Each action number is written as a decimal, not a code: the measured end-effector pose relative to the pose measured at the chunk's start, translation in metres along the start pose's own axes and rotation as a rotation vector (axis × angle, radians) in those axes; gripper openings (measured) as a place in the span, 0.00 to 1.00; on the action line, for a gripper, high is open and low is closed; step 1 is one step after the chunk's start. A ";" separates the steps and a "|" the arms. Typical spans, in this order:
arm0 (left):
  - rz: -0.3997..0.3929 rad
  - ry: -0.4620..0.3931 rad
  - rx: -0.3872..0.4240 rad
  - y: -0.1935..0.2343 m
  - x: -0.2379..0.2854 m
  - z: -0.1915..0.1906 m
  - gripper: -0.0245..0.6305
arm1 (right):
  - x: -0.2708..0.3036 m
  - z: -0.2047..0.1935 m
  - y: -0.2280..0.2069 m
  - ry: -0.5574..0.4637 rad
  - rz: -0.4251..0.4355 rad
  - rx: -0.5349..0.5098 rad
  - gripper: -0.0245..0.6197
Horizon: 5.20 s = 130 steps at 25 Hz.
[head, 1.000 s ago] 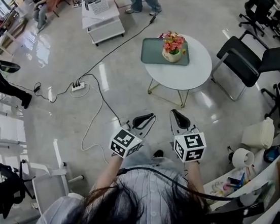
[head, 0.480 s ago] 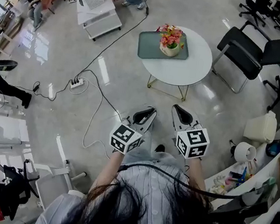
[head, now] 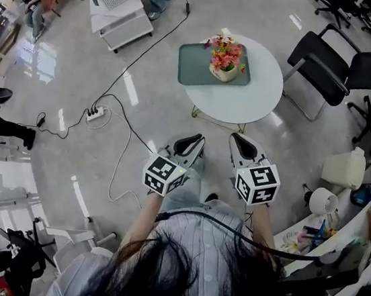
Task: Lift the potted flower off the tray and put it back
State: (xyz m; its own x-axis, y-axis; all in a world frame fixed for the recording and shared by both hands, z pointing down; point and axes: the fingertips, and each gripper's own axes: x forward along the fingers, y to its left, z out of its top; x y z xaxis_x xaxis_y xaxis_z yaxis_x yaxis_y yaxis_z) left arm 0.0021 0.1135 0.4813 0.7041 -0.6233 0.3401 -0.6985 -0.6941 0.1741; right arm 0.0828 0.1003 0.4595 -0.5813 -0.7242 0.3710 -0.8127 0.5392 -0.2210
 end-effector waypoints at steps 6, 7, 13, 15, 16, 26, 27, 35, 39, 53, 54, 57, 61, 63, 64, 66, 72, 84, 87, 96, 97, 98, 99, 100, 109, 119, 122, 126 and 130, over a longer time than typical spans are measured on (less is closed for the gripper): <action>-0.047 0.027 0.027 0.046 0.024 0.019 0.07 | 0.045 0.025 -0.017 0.000 -0.021 0.046 0.09; -0.052 0.030 0.027 0.054 0.027 0.021 0.07 | 0.052 0.028 -0.019 0.002 -0.023 0.056 0.09; -0.071 0.042 0.001 0.103 0.036 0.024 0.07 | 0.091 0.040 -0.026 0.032 -0.044 0.063 0.09; -0.075 0.038 -0.004 0.118 0.038 0.027 0.07 | 0.102 0.044 -0.026 0.039 -0.044 0.062 0.09; -0.079 0.037 -0.006 0.125 0.040 0.027 0.07 | 0.107 0.044 -0.027 0.043 -0.047 0.061 0.09; -0.156 0.046 -0.011 0.170 0.062 0.032 0.07 | 0.138 0.040 -0.037 0.079 -0.104 0.081 0.09; -0.162 0.048 -0.010 0.172 0.063 0.031 0.07 | 0.139 0.039 -0.038 0.084 -0.109 0.086 0.09; -0.194 0.087 -0.011 0.173 0.081 0.022 0.07 | 0.142 0.039 -0.061 0.085 -0.146 0.112 0.09; -0.182 0.081 -0.013 0.181 0.092 0.029 0.07 | 0.151 0.044 -0.076 0.085 -0.137 0.132 0.09; -0.145 0.196 0.024 0.213 0.147 0.010 0.07 | 0.190 0.013 -0.134 0.235 -0.045 0.047 0.09; -0.147 0.213 0.039 0.215 0.150 0.004 0.07 | 0.194 0.008 -0.137 0.245 -0.036 0.041 0.09; -0.150 0.252 0.066 0.221 0.163 -0.009 0.07 | 0.204 -0.006 -0.149 0.269 -0.016 0.032 0.09; -0.148 0.266 0.090 0.235 0.180 -0.021 0.07 | 0.218 -0.025 -0.165 0.299 -0.008 0.044 0.09; -0.151 0.274 0.103 0.242 0.189 -0.028 0.07 | 0.225 -0.036 -0.172 0.320 0.001 0.046 0.09; -0.154 0.281 0.113 0.245 0.193 -0.032 0.07 | 0.228 -0.040 -0.175 0.327 0.006 0.046 0.09; -0.167 0.301 0.141 0.249 0.201 -0.039 0.08 | 0.233 -0.046 -0.179 0.336 0.016 0.055 0.10; -0.204 0.367 0.198 0.262 0.221 -0.057 0.27 | 0.247 -0.059 -0.188 0.374 0.047 0.043 0.10; -0.321 0.449 0.277 0.271 0.251 -0.082 0.37 | 0.279 -0.069 -0.202 0.424 0.116 -0.061 0.47; -0.341 0.453 0.292 0.274 0.257 -0.081 0.43 | 0.287 -0.073 -0.204 0.450 0.124 -0.099 0.55; -0.482 0.494 0.421 0.274 0.280 -0.075 0.49 | 0.312 -0.074 -0.206 0.481 0.182 -0.171 0.61; -0.500 0.501 0.437 0.273 0.282 -0.076 0.49 | 0.313 -0.075 -0.207 0.488 0.190 -0.172 0.63; -0.517 0.509 0.452 0.271 0.284 -0.077 0.49 | 0.314 -0.077 -0.206 0.494 0.198 -0.172 0.64; -0.533 0.519 0.465 0.269 0.285 -0.079 0.49 | 0.314 -0.078 -0.206 0.500 0.207 -0.170 0.64; -0.546 0.528 0.476 0.268 0.287 -0.082 0.49 | 0.315 -0.080 -0.205 0.502 0.215 -0.168 0.65; -0.523 0.542 0.460 0.265 0.290 -0.085 0.50 | 0.321 -0.076 -0.200 0.458 0.206 -0.177 0.64; -0.465 0.515 0.481 0.262 0.283 -0.066 0.50 | 0.316 -0.059 -0.197 0.430 0.209 -0.182 0.64; -0.454 0.496 0.499 0.261 0.278 -0.056 0.50 | 0.313 -0.049 -0.193 0.416 0.203 -0.195 0.64; -0.445 0.470 0.529 0.259 0.269 -0.038 0.50 | 0.306 -0.033 -0.186 0.401 0.190 -0.215 0.64; -0.434 0.449 0.552 0.250 0.256 -0.023 0.50 | 0.294 -0.019 -0.176 0.394 0.181 -0.235 0.64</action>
State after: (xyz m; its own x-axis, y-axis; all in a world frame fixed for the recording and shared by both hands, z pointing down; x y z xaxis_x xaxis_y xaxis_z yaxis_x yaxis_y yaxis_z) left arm 0.0051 -0.2115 0.6331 0.6972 -0.1380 0.7034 -0.1314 -0.9893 -0.0639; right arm 0.0561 -0.1991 0.6247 -0.6159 -0.4165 0.6687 -0.6428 0.7564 -0.1209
